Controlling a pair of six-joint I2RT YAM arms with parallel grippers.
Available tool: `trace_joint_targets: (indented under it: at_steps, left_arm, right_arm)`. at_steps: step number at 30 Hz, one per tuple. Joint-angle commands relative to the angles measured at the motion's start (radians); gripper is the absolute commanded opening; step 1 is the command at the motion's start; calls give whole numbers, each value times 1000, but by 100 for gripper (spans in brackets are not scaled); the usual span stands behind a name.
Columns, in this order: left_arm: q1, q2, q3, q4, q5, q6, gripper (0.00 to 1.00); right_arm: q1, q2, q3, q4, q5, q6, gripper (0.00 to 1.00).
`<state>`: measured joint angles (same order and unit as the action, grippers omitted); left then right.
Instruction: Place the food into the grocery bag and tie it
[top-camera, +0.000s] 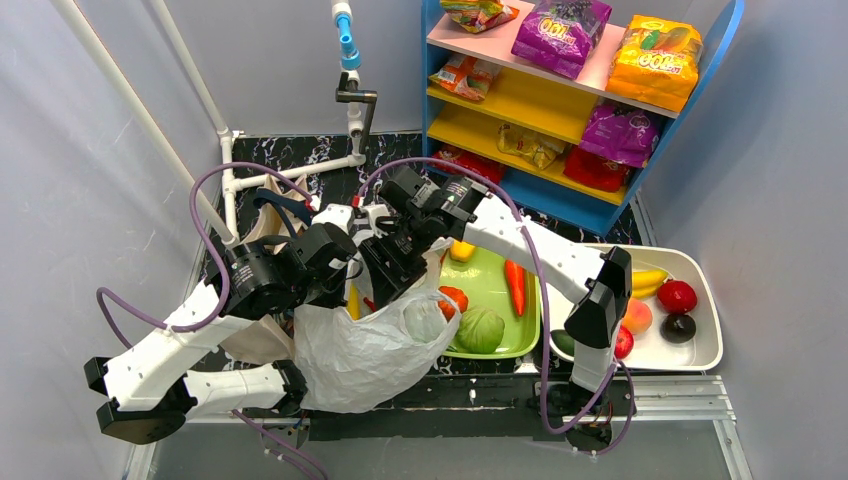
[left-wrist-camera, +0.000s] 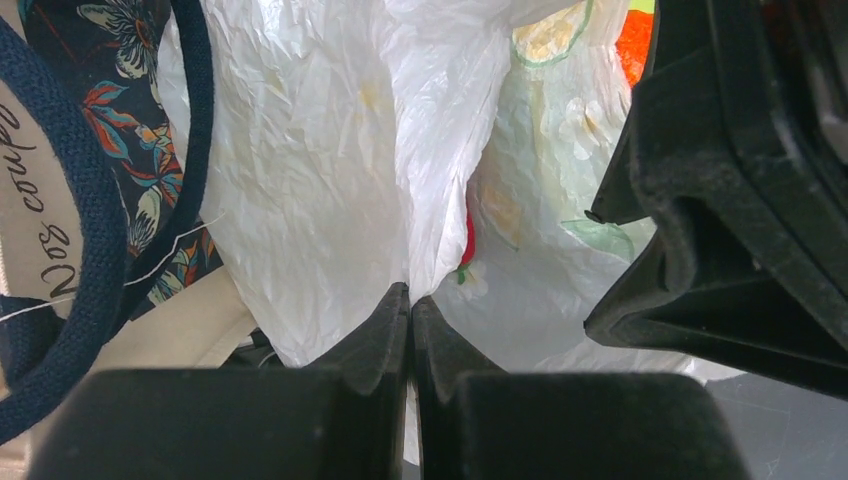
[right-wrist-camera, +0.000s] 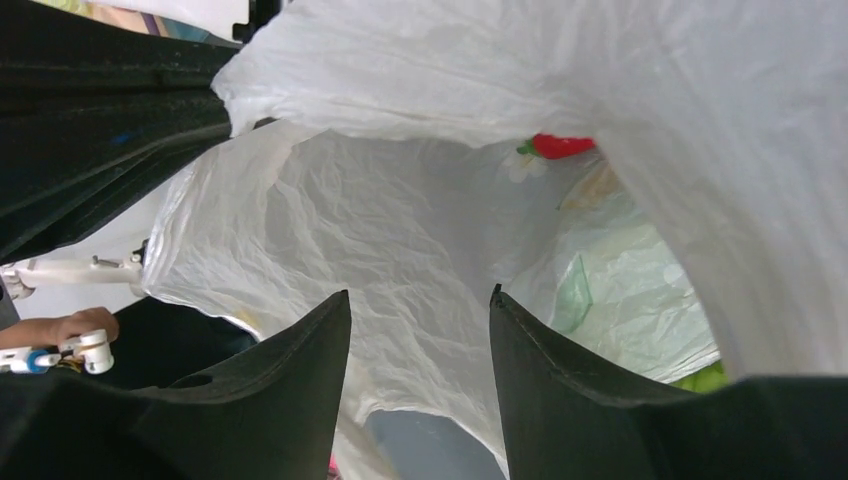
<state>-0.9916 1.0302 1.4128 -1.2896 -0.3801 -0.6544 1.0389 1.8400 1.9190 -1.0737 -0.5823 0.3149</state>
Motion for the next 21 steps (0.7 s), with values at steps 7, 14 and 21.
trace_joint_targets:
  at_steps: [7, 14, 21]
  left_arm:
    - [-2, -15, -5, -27, -11, -26, 0]
    - [-3, -14, -29, -4, 0, -39, 0]
    - [-2, 9, -34, 24, 14, -32, 0]
  right_arm:
    - [2, -110, 25, 1, 181, 17, 60]
    - [0, -275, -154, 33, 354, 70, 59]
    - [-17, -486, -374, -15, 617, 212, 63]
